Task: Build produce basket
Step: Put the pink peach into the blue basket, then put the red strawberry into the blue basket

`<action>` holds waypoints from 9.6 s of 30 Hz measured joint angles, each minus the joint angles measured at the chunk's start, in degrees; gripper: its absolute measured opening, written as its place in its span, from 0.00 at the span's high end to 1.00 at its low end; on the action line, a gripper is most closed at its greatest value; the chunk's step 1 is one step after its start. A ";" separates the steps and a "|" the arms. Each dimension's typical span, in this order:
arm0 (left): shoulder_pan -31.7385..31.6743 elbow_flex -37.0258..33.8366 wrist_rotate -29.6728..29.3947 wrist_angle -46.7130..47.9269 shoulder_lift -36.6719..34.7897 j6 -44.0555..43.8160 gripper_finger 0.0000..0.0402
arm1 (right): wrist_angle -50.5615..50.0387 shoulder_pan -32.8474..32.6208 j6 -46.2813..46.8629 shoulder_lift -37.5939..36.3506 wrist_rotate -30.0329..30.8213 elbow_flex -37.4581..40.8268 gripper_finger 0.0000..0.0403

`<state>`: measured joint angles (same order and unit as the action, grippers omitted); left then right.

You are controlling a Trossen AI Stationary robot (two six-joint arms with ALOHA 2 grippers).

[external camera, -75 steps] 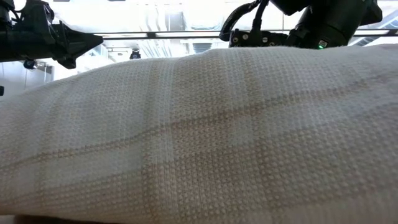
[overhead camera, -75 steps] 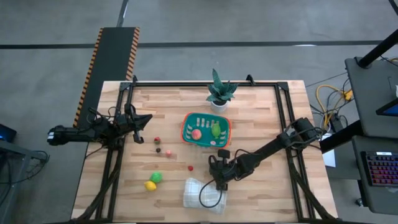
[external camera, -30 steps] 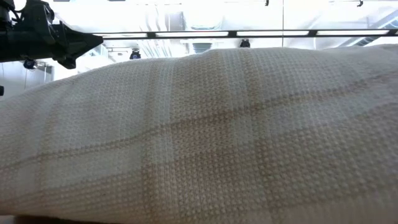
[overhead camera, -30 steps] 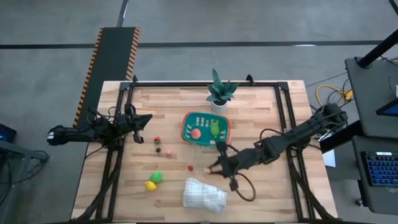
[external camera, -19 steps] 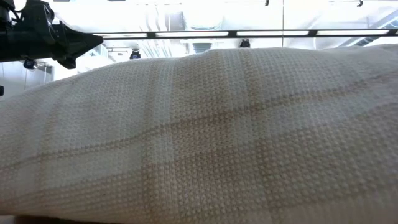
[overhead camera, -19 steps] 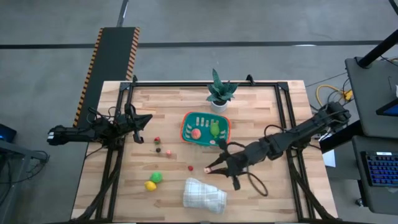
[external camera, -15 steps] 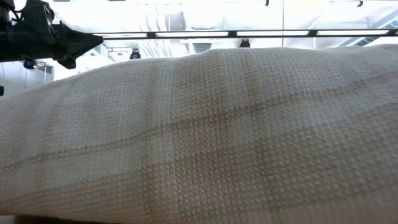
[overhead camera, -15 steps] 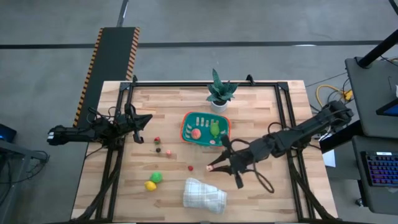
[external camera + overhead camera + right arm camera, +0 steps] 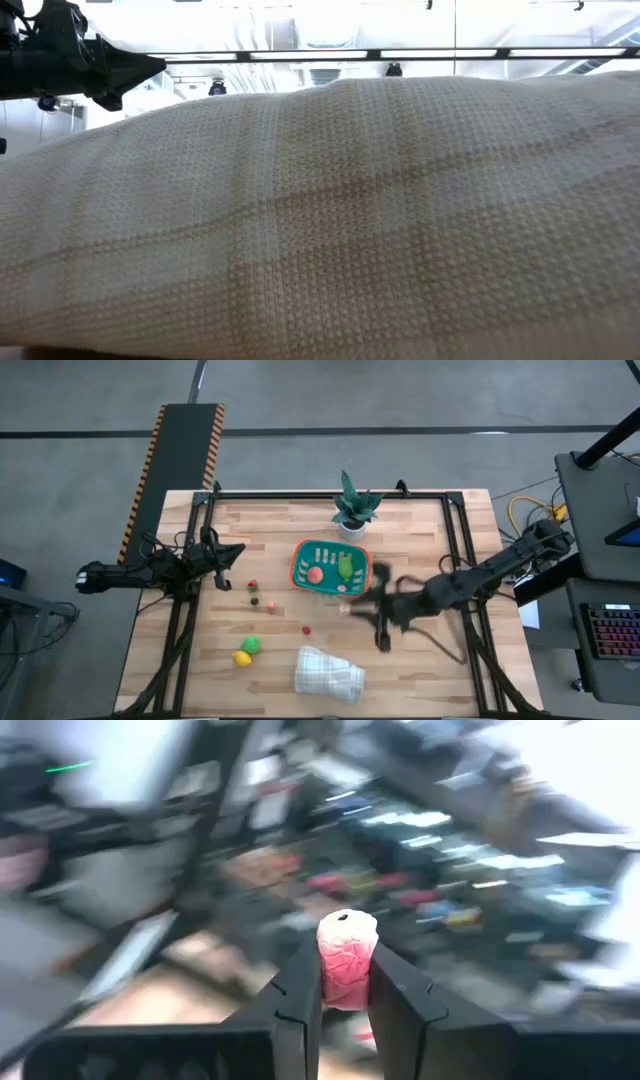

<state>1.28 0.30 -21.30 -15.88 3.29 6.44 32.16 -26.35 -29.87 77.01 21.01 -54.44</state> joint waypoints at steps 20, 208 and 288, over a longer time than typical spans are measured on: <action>-0.02 0.00 -0.15 -0.15 -0.04 0.02 1.00 | -0.56 0.53 -7.83 -5.53 -0.96 -2.02 0.85; -0.07 0.00 -0.24 2.82 0.00 0.28 1.00 | -22.99 30.47 36.74 5.53 -7.45 15.40 0.91; -0.06 0.00 -0.24 2.83 -0.02 0.24 1.00 | -27.09 5.93 10.93 -3.12 -11.41 1.51 0.46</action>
<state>1.22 0.30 -21.54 -13.04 3.27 6.68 5.07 -20.42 -18.94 73.90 9.60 -52.93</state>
